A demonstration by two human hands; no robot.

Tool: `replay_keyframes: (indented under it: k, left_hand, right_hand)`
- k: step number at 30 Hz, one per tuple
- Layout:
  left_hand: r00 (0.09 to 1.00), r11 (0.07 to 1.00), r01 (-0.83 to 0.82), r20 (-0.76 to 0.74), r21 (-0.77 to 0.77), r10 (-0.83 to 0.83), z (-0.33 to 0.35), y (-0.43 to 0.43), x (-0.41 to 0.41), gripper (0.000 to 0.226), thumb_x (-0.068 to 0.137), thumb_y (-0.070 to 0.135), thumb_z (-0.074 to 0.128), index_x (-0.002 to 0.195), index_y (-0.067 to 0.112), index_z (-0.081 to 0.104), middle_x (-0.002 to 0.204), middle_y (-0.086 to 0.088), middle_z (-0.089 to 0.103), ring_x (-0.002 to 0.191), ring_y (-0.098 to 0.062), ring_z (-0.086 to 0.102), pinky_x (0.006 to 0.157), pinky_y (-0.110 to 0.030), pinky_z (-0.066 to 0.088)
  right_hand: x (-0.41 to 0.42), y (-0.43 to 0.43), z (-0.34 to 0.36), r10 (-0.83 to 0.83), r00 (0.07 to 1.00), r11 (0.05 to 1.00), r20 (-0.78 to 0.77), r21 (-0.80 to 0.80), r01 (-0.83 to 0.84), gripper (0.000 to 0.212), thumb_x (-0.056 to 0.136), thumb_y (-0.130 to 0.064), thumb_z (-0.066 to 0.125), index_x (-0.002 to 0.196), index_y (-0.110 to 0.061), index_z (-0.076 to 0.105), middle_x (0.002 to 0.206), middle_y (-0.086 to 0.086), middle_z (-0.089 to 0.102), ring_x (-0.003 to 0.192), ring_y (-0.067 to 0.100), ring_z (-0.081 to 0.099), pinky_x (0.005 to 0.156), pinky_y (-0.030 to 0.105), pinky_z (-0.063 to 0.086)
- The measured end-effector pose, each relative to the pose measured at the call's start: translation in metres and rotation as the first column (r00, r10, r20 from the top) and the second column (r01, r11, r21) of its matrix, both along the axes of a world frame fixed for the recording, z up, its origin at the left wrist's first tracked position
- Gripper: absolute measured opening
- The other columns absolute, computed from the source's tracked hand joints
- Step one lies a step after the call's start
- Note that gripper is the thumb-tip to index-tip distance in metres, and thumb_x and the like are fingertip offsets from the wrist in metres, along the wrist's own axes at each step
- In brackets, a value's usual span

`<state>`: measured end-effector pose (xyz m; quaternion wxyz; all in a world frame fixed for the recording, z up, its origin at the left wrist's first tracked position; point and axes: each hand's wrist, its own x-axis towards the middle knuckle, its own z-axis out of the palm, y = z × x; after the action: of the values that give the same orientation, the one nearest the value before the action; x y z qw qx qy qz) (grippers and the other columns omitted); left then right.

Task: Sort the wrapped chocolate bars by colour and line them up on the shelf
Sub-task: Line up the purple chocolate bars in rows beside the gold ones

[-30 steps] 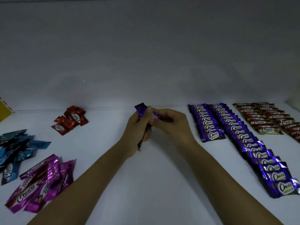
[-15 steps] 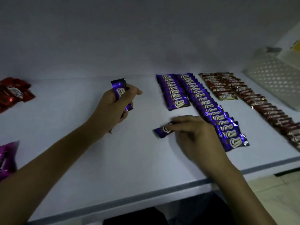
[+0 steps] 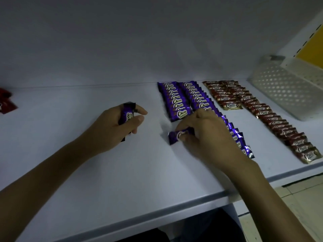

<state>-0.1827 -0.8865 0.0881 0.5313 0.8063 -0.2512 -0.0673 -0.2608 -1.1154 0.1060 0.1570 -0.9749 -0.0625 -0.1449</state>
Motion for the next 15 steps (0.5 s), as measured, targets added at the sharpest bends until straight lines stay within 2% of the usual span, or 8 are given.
replay_keyframes:
  k: [3,6,8,11,12,13,14,15]
  left_hand:
    - [0.999,1.000,0.009,0.034,-0.013,-0.009,0.001,-0.001,-0.001,0.027,0.084,0.042,0.054,0.109,0.033,0.058,0.063,0.013,0.059,0.056,-0.003,0.057,0.047,-0.012,0.041]
    - [1.000,0.993,0.010,-0.024,-0.114,-0.013,0.008,-0.006,-0.005,0.034,0.085,0.039,0.064,0.116,0.030,0.054,0.060,0.013,0.058,0.049,-0.003,0.052,0.044,-0.013,0.039]
    - [0.995,0.988,0.022,-0.091,-0.153,-0.036,0.012,-0.008,-0.007,0.034,0.079,0.038,0.060,0.112,0.029,0.056,0.057,0.006,0.059,0.049,-0.003,0.049,0.046,-0.018,0.040]
    - [0.991,0.986,0.061,-0.113,-0.157,-0.079,0.013,-0.013,-0.014,0.030,0.081,0.042,0.072,0.092,0.017,0.060,0.062,0.001,0.064,0.055,-0.010,0.053,0.051,-0.025,0.044]
    - [0.991,0.986,0.051,-0.116,-0.158,-0.070,0.014,-0.016,-0.017,0.033,0.080,0.042,0.073,0.084,0.013,0.057,0.062,0.000,0.065,0.053,-0.008,0.053,0.049,-0.021,0.043]
    - [0.991,0.985,0.032,-0.125,-0.170,-0.054,0.014,-0.019,-0.019,0.034,0.077,0.040,0.072,0.078,0.011,0.054,0.062,-0.001,0.065,0.049,-0.005,0.051,0.046,-0.017,0.041]
    - [0.989,0.981,0.016,-0.143,-0.194,-0.045,0.015,-0.022,-0.020,0.032,0.076,0.035,0.069,0.075,0.009,0.050,0.062,-0.001,0.064,0.045,-0.003,0.049,0.043,-0.015,0.039]
    - [0.986,0.977,0.013,-0.157,-0.215,-0.047,0.015,-0.024,-0.021,0.033,0.076,0.030,0.071,0.074,0.007,0.048,0.063,-0.003,0.062,0.044,-0.002,0.049,0.042,-0.015,0.038]
  right_hand:
    - [0.013,-0.004,-0.002,-0.158,0.977,0.985,0.144,-0.040,0.165,0.021,0.069,-0.015,0.067,0.087,-0.021,0.075,0.082,0.007,0.062,0.081,0.035,0.056,0.072,0.036,0.042]
    - [0.021,-0.003,-0.005,-0.181,0.962,0.981,0.206,-0.038,0.193,0.023,0.069,-0.020,0.061,0.087,-0.019,0.075,0.080,0.008,0.061,0.079,0.034,0.055,0.069,0.034,0.039]
    - [0.026,-0.002,-0.007,-0.175,0.959,0.981,0.222,-0.040,0.189,0.022,0.070,-0.019,0.062,0.087,-0.018,0.076,0.079,0.009,0.062,0.078,0.035,0.056,0.068,0.037,0.043]
    - [0.030,0.001,-0.008,-0.174,0.954,0.980,0.245,-0.049,0.191,0.024,0.072,-0.018,0.062,0.091,-0.018,0.075,0.081,0.009,0.064,0.081,0.036,0.057,0.070,0.040,0.046]
    - [0.028,0.003,-0.006,-0.161,0.953,0.986,0.258,0.008,0.165,0.024,0.074,-0.020,0.061,0.094,-0.018,0.074,0.084,0.008,0.066,0.083,0.034,0.058,0.072,0.038,0.047]
    - [0.024,0.007,-0.002,-0.138,0.959,0.985,0.246,0.138,0.106,0.023,0.078,-0.023,0.060,0.096,-0.018,0.074,0.086,0.006,0.067,0.084,0.028,0.060,0.073,0.035,0.047]
    - [0.019,0.015,0.003,-0.100,0.976,0.939,0.196,0.342,0.028,0.022,0.082,-0.026,0.060,0.098,-0.018,0.073,0.087,0.001,0.068,0.083,0.019,0.061,0.073,0.030,0.048]
    - [0.013,0.024,0.009,-0.028,0.991,0.828,0.133,0.559,-0.052,0.020,0.085,-0.028,0.061,0.100,-0.019,0.072,0.085,-0.005,0.069,0.080,0.009,0.062,0.072,0.022,0.048]
